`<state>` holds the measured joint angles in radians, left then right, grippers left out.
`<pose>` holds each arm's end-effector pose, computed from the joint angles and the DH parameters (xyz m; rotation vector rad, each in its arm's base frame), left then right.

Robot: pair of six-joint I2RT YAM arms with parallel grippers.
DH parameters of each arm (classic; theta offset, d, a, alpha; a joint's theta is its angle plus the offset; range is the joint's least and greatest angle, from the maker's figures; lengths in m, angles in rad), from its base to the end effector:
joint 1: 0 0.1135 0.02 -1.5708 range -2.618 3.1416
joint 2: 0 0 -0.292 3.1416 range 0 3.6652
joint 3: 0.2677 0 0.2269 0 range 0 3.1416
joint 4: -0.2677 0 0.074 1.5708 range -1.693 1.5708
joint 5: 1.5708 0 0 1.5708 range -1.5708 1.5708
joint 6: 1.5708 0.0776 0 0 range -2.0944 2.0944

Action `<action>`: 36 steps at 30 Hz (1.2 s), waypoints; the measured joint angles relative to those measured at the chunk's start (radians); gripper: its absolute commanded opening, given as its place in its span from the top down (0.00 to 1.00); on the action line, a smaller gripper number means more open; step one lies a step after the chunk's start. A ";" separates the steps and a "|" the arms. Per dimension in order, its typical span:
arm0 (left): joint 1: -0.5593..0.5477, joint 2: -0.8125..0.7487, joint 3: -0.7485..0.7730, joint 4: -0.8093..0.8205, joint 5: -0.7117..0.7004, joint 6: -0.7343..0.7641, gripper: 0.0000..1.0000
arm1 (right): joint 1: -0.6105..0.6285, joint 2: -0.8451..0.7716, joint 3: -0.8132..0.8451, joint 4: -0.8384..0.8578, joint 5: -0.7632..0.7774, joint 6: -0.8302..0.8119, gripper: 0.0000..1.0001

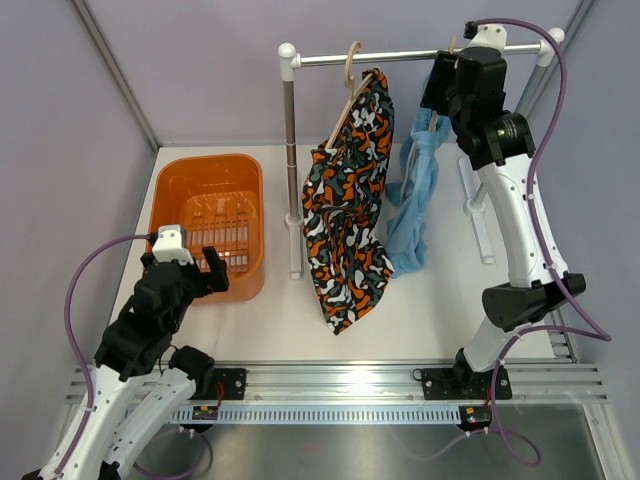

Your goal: Remove the shorts from the hanger

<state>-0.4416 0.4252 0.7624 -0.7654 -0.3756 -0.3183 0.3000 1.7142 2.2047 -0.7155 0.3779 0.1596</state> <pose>0.0787 -0.0057 0.3023 -0.1179 1.9658 -0.1210 0.3609 0.0817 0.5259 0.1441 1.7738 -0.0082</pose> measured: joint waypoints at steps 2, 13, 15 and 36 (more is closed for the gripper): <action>0.000 0.000 0.000 0.000 0.000 0.000 0.01 | 0.000 0.007 0.006 0.002 0.013 -0.008 0.35; 0.000 0.000 0.000 0.000 0.000 0.000 0.01 | 0.000 0.058 0.024 0.007 0.033 -0.036 0.44; 0.000 0.000 0.000 0.000 0.000 0.000 0.01 | 0.000 0.058 0.024 0.008 0.034 -0.040 0.48; -0.003 0.000 0.000 0.000 0.000 0.000 0.01 | 0.004 0.084 0.069 -0.025 0.047 -0.054 1.00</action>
<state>-0.4442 0.4248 0.7624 -0.7654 -0.3756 -0.3187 0.3038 1.7977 2.2734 -0.7406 0.4248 0.1055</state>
